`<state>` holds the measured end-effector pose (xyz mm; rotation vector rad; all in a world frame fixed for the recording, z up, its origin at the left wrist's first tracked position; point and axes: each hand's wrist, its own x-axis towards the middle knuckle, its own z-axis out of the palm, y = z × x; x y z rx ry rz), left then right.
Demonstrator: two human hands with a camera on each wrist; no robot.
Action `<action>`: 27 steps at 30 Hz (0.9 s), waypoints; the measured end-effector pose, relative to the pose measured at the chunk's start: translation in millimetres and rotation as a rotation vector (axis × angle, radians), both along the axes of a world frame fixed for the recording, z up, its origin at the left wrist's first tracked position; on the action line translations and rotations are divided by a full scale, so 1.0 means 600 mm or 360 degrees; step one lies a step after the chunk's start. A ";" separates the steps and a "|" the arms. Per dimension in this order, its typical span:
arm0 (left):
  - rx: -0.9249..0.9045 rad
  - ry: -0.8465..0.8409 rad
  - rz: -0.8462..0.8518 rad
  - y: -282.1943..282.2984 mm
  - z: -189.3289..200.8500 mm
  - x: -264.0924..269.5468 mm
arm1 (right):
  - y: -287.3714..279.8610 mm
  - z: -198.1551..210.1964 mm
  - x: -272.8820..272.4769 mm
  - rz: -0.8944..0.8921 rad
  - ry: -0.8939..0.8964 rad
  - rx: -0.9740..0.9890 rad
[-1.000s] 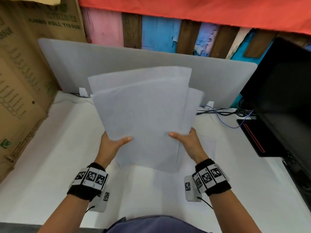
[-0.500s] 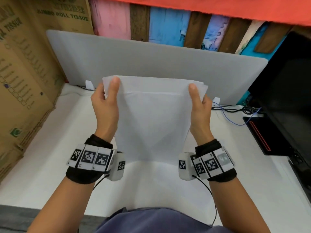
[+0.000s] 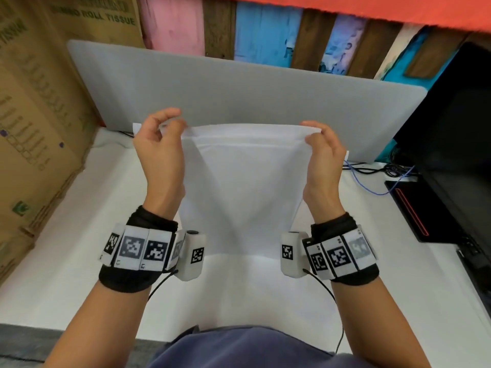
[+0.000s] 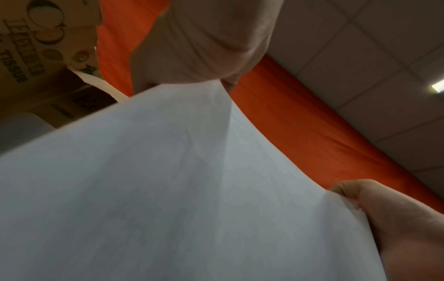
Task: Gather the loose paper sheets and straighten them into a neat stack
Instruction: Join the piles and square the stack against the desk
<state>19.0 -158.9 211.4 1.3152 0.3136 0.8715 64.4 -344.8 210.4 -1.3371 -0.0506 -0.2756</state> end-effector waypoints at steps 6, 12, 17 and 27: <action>0.0171 -0.0041 -0.0128 0.008 -0.065 -0.016 | -0.012 -0.060 -0.005 0.0197 0.0046 -0.0031; 0.0199 0.0328 -0.0498 0.021 -0.181 -0.029 | -0.022 -0.191 -0.031 0.0421 0.0542 -0.0321; 0.0180 0.0681 -0.0670 0.020 -0.246 -0.031 | -0.027 -0.171 -0.024 0.0265 0.0382 -0.0296; 0.0055 0.0713 -0.1011 -0.112 -0.244 0.039 | -0.184 -0.179 -0.022 -0.0002 0.0851 -0.0527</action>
